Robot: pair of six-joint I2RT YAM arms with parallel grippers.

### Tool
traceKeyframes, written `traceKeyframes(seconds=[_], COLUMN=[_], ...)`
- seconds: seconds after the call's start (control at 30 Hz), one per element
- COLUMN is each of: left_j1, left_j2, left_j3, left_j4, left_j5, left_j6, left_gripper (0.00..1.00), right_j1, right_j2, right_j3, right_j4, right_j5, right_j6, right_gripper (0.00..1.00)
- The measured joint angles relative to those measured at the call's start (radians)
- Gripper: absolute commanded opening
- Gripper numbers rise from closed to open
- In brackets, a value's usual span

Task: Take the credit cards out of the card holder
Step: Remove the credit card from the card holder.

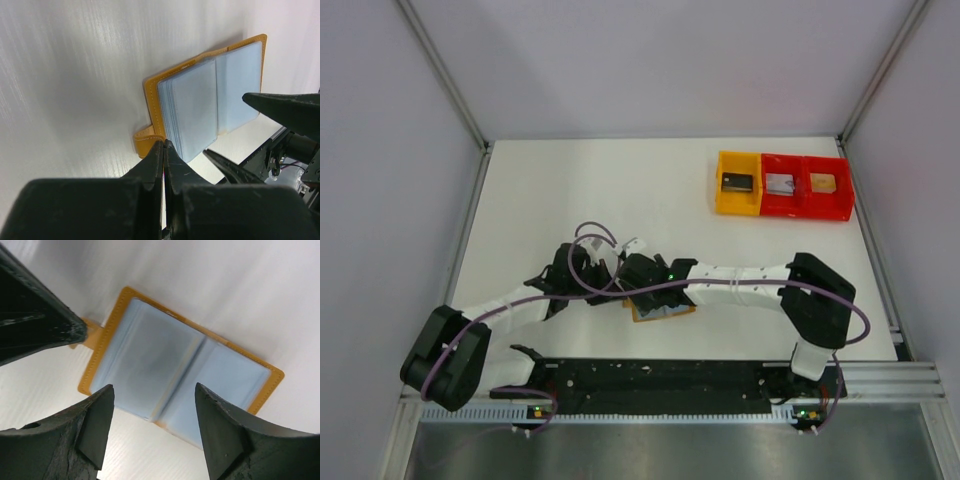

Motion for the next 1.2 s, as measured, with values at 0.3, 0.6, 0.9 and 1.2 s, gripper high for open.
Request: traceKeyframes(seconds=[0.3,0.6,0.9,1.2], left_j1=[-0.001,-0.001,-0.001,-0.002], left_j2=[0.000,0.000,0.000,0.000], left_j3=[-0.006,-0.006,-0.006,-0.006], left_j4=[0.006,0.005,0.005,0.005], left_j5=[-0.002,-0.005,-0.006,-0.007], left_j6=[-0.003,-0.003,-0.003,-0.003], left_gripper=[0.00,0.00,0.00,0.00], right_j1=[0.006,0.008,0.013,0.016], right_j2=[0.011,0.066,0.067,0.067], right_j3=[0.012,0.012,0.032,0.048], right_j4=[0.034,0.037,0.000,-0.024], right_j5=[-0.068,-0.087,-0.024,-0.021], right_j6=[-0.011,-0.018,-0.024,-0.027], right_gripper=[0.68,0.65,0.58,0.69])
